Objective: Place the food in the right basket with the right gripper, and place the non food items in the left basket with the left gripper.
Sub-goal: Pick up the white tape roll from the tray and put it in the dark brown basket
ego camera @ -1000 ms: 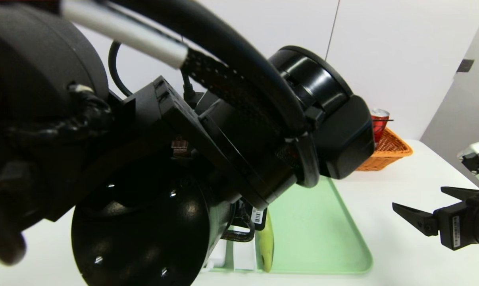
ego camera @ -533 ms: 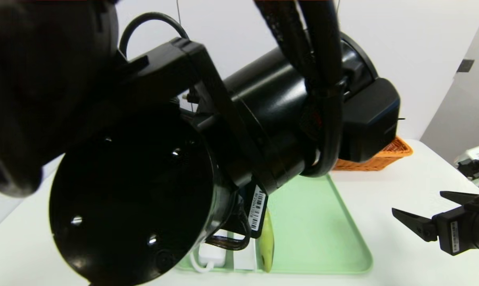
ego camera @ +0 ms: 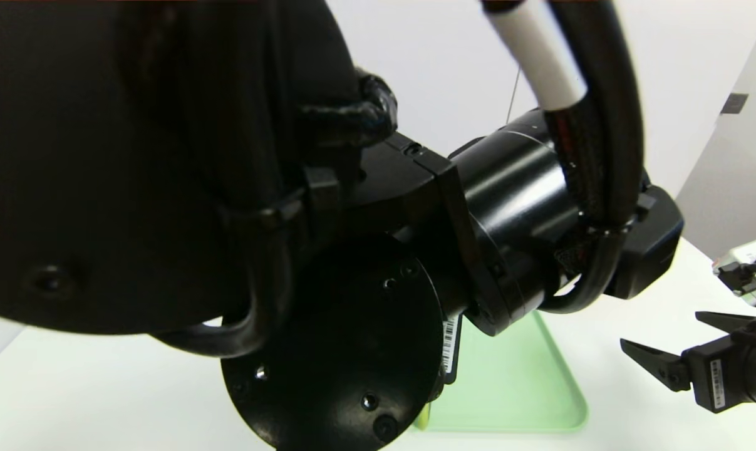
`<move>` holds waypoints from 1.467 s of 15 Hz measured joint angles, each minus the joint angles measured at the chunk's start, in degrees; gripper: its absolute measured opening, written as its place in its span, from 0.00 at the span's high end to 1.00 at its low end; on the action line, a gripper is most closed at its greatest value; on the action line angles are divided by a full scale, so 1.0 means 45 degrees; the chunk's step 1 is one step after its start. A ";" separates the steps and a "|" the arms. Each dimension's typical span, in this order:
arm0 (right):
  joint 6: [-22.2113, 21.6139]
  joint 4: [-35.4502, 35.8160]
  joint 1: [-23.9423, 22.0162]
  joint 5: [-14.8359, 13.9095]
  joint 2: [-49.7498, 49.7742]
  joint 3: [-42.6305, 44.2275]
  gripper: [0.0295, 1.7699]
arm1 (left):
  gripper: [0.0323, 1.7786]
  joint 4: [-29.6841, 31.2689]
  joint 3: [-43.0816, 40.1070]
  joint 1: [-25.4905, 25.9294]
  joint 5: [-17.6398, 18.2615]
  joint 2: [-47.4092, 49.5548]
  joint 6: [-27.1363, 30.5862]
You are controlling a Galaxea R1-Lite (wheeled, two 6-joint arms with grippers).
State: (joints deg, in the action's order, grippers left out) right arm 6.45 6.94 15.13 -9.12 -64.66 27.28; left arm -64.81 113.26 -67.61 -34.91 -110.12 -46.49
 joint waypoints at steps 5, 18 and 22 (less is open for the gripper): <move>0.0325 0.0005 -0.0008 0.0011 0.0038 -0.0458 0.04 | 0.99 -0.0060 -0.0165 -0.0092 -0.0247 -0.0171 -0.0742; 0.0973 0.0030 -0.0111 -0.0014 0.0000 -0.0932 0.04 | 0.59 -0.0282 -0.1035 -0.0057 -0.1834 0.0062 -0.1531; 0.0978 0.0030 -0.0195 -0.0011 0.0011 -0.1092 0.04 | 0.37 -0.0496 -0.0718 -0.0141 -0.1384 0.0043 -0.1671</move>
State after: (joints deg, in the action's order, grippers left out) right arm 10.85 7.07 14.25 -9.17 -64.61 22.37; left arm -67.04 110.03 -68.24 -41.14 -109.92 -54.02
